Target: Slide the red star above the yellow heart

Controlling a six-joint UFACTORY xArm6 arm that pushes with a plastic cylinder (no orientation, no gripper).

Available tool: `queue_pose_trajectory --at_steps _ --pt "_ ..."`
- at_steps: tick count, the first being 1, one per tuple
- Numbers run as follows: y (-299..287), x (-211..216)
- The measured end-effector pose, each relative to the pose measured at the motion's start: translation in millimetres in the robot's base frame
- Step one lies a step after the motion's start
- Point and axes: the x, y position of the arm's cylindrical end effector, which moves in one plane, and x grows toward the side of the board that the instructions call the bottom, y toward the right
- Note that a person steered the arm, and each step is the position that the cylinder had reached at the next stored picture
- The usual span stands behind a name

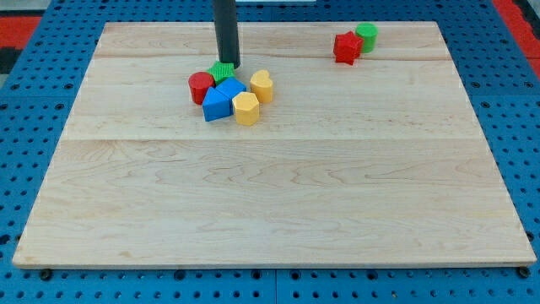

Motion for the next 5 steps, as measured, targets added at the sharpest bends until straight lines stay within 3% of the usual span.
queue_pose_trajectory --at_steps 1,3,5 --pt "7.7 -13.6" --pt "167.3 -92.2" --pt "267.3 -99.7"
